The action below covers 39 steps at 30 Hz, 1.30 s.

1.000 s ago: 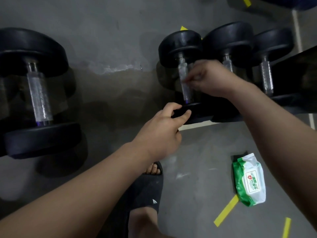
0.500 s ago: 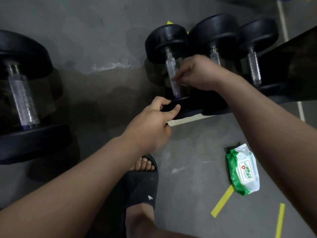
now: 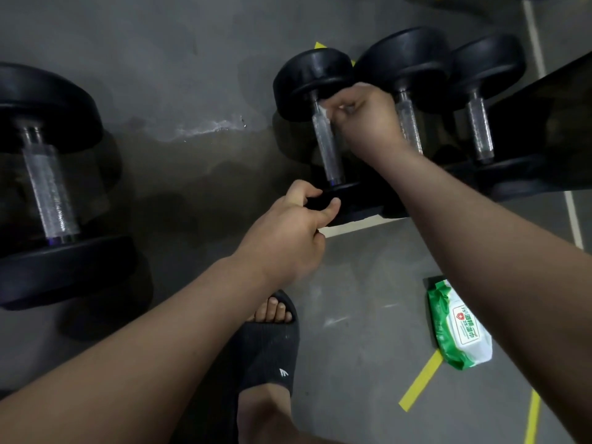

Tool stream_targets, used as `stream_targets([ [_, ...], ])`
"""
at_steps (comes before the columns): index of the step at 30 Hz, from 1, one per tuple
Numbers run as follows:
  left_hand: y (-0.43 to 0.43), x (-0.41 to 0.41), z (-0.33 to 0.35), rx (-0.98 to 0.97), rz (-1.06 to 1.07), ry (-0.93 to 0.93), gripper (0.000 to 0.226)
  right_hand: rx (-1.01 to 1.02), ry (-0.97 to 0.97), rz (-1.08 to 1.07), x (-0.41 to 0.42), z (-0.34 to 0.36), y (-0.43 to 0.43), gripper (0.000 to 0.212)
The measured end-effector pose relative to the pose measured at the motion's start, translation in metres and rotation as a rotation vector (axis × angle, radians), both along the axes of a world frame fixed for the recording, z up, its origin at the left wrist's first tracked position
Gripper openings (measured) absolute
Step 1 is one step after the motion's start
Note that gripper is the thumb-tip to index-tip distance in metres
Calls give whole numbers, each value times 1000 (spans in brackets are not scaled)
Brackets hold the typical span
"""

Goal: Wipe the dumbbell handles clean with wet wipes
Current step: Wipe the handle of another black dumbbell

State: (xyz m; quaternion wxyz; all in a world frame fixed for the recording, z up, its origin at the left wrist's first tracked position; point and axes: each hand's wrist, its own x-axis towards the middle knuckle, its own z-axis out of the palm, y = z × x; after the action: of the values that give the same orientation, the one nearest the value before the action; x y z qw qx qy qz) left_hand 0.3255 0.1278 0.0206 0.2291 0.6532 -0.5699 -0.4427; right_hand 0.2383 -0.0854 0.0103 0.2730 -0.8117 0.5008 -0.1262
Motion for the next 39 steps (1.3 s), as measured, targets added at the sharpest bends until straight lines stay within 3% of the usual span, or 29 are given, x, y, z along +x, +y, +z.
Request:
stream_targets([
  [3, -2, 1, 1, 28, -1, 12, 52, 10, 21, 91, -4, 1, 5, 13],
  [8, -4, 1, 1, 51, -3, 8, 52, 135, 411, 499, -17, 36, 8, 25],
  [10, -4, 0, 3, 52, -6, 4, 52, 73, 391, 466, -11, 35, 8, 23],
  [12, -5, -1, 3, 50, -13, -1, 53, 4, 259, 283, -2, 27, 7, 20],
  [15, -4, 0, 5, 61, -26, -26, 57, 30, 181, 150, 8, 20, 7, 20],
  [21, -2, -5, 16, 93, -58, -132, 61, 175, 563, 398, -11, 48, 22, 20],
  [24, -4, -8, 23, 129, -62, -141, 63, 277, 600, 375, -23, 51, 24, 28],
  [27, -3, -9, 29, 157, -86, -175, 64, 355, 436, 246, -32, 53, 25, 26],
  [30, 1, -9, 32, 182, -124, -167, 67, 388, 60, -9, -47, 57, 29, 23],
  [33, 1, -1, 33, 189, -80, -96, 60, 444, -189, -75, -51, 61, 40, 19],
  [36, -5, 7, 38, 119, 225, 11, 23, 488, -334, -76, -54, 60, 50, 17],
  [39, -14, 16, 38, 37, 529, 164, 12, 526, -389, -61, -54, 57, 57, 16],
])
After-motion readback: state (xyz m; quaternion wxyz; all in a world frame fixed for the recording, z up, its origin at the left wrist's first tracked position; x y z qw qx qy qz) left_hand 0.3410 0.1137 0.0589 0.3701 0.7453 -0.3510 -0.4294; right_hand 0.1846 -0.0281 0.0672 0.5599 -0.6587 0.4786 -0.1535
